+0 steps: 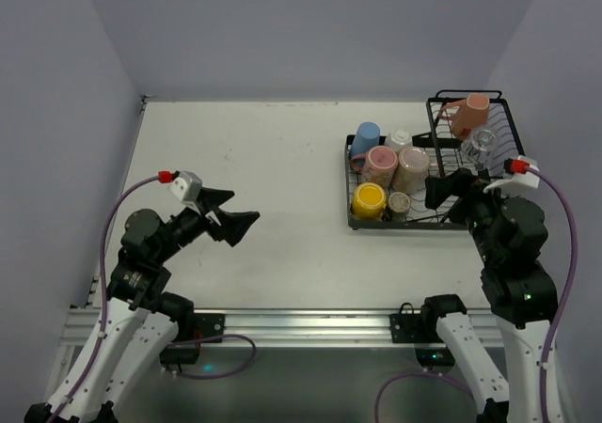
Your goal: Unload the cups from the dish rack
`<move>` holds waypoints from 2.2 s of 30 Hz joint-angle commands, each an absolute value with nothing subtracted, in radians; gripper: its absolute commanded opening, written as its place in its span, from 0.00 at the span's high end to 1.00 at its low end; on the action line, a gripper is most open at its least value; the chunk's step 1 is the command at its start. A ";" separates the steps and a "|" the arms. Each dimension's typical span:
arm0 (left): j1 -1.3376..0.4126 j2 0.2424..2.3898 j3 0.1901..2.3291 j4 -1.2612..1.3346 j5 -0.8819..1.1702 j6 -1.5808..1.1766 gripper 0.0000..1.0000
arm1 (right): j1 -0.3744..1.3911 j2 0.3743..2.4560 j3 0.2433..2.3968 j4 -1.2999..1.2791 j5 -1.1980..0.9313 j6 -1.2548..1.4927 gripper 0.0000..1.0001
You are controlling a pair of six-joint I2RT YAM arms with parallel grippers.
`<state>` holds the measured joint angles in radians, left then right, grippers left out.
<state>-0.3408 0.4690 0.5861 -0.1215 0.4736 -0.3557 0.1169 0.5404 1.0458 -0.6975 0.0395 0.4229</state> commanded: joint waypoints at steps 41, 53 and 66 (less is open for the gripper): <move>-0.564 0.400 0.626 -0.236 0.324 -0.319 0.00 | -0.106 1.301 1.370 -0.500 0.459 0.230 0.19; -0.566 0.443 0.626 -0.212 0.331 -0.333 0.00 | -0.094 1.017 1.292 -0.462 0.454 0.308 0.69; -0.566 0.603 0.640 0.099 0.477 -0.658 0.00 | 0.187 0.715 1.194 -0.427 0.126 0.417 0.69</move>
